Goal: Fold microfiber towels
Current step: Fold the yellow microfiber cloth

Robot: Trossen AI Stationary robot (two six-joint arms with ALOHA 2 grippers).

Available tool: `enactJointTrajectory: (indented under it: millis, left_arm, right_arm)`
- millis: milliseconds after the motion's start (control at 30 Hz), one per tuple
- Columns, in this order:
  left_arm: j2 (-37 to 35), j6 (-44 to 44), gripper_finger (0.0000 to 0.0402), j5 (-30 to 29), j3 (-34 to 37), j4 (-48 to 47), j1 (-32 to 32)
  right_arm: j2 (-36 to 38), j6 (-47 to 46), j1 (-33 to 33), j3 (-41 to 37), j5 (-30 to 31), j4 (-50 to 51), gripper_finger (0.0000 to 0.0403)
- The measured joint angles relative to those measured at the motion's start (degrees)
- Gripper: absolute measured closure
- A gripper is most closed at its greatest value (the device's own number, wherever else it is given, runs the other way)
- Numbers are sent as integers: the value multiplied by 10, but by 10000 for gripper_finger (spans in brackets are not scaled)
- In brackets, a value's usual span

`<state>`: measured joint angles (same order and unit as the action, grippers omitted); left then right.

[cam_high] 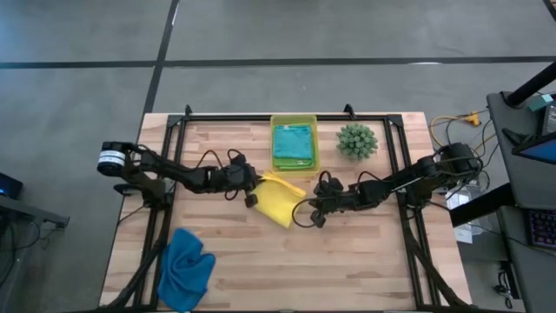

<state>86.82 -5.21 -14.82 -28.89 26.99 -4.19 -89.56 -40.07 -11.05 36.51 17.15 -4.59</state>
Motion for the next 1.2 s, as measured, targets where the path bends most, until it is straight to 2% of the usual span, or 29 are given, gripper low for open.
enactJointTrajectory:
  millis: [100, 300, 633, 867, 967, 1067, 1133, 1200]
  left_arm:
    - [35, -3, 394, -1, -11, 2, 0]
    - [90, -6, 345, -27, -21, 12, -3]
    - [69, -30, 268, -48, -21, 18, -15]
    - [41, -15, 233, -55, -20, 9, -15]
    - [6, -19, 232, -55, -20, -22, -15]
    - [-25, -22, 253, -55, -19, -85, -15]
    - [-38, -41, 289, -43, -19, -138, -15]
    - [-45, -51, 344, -24, -19, -194, -14]
  right_arm:
    - [0, 0, 0, 0, 0, -6, 394]
    - [1, -16, -1, 1, -9, -7, 394]
    - [1, -9, -3, 27, -26, -8, 394]
    - [1, 11, -3, 43, -25, -11, 394]
    - [1, -1, -3, 43, -22, -23, 394]
    - [-1, -9, -3, 43, -21, -40, 394]
    - [-5, -9, -3, 43, -21, -52, 394]
    - [-13, -10, -3, 43, -21, -73, 394]
